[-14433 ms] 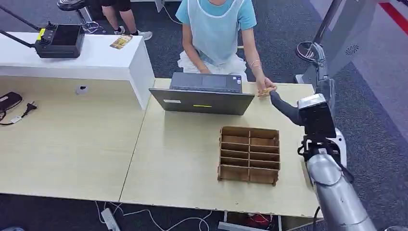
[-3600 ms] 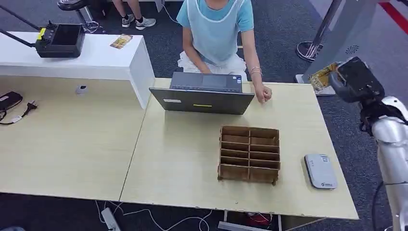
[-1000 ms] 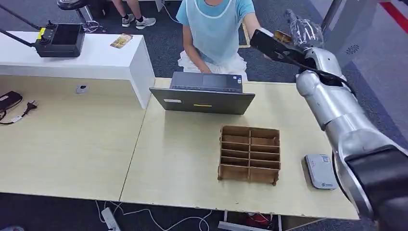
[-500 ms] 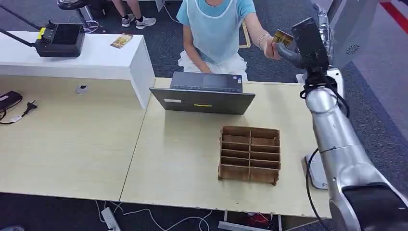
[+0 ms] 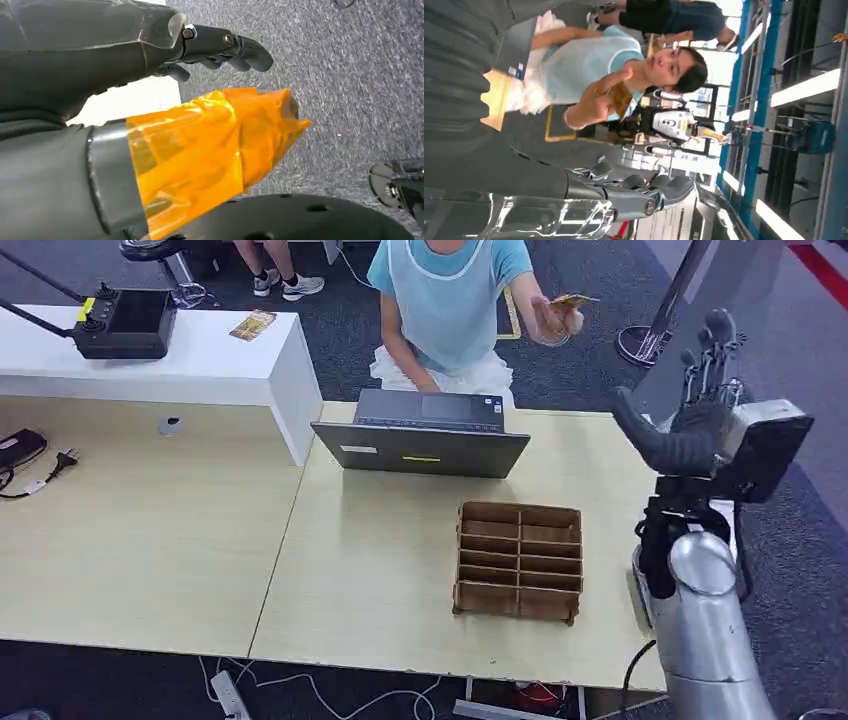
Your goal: Pass the card to the sensor for recognition and then transmit it.
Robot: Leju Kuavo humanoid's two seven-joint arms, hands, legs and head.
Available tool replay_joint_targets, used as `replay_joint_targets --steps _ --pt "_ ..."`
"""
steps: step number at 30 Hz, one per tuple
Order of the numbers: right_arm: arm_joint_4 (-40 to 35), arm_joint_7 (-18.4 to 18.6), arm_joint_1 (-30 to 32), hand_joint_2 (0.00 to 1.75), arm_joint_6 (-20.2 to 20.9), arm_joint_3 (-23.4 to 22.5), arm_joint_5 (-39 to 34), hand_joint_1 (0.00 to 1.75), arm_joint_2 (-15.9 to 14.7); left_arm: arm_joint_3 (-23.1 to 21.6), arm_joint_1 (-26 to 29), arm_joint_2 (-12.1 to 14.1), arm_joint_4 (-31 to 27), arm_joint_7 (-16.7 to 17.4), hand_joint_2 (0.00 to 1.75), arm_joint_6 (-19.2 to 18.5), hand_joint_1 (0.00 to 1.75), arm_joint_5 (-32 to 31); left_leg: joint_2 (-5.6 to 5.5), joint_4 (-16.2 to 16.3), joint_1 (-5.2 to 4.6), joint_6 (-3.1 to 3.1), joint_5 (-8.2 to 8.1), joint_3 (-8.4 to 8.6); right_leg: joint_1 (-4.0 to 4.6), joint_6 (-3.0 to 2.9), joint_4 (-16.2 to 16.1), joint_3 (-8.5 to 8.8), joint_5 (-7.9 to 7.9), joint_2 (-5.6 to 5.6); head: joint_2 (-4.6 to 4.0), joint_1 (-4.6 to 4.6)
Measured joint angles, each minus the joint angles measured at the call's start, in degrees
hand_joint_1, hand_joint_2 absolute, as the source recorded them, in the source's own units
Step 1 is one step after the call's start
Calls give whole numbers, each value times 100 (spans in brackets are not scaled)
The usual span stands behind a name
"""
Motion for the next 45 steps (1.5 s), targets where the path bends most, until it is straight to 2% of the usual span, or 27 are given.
replay_joint_targets --steps 2,5,6,13,21,24,30,36,45 --pt "-275 -26 353 175 127 0 -356 0 0 0 1 2 0 13 0 33 0 37 0 0 0 1 -1 0 0 0 -1 0 -1 0 0 0" --pt "-605 -232 898 175 179 2 -432 0 0 13 1 2 -2 26 0 70 0 103 -1 0 0 3 -3 -1 0 0 -2 1 -3 -2 0 2" --pt "-707 -308 1082 0 183 2 -432 0 0 24 4 2 -2 26 0 72 0 118 -1 0 0 3 -4 -2 0 -1 -2 0 -3 -2 0 -2" --pt "-1280 -719 2196 0 72 7 -362 0 0 79 16 0 -2 26 0 122 0 203 0 -2 0 -3 -12 -2 0 0 -2 -1 -10 -1 0 0" --pt "-1599 -820 3097 0 -361 77 594 0 0 190 22 -15 0 44 0 177 0 317 3 -4 0 -6 -18 -1 0 -3 -2 0 -13 0 0 0" --pt "-1619 -747 3315 0 -551 107 985 0 0 247 25 -33 -2 46 0 184 0 354 3 -4 0 -6 -18 -1 0 -3 -2 0 -13 0 0 0" --pt "-1580 -312 3581 0 -1095 111 2246 0 0 330 26 -63 -2 46 0 181 0 420 4 -4 0 -6 -18 -1 0 -3 -2 0 -13 1 0 0" --pt "-1521 13 3685 0 -1159 120 2831 0 -15 371 26 -72 -2 70 0 175 0 409 5 -4 0 -6 -18 0 0 -3 -2 0 -13 2 0 0" --pt "-1444 210 3738 0 -1152 155 2964 0 -55 428 26 -92 -2 70 0 175 0 422 5 -4 0 -6 -18 0 0 -3 -2 0 -13 2 0 0"
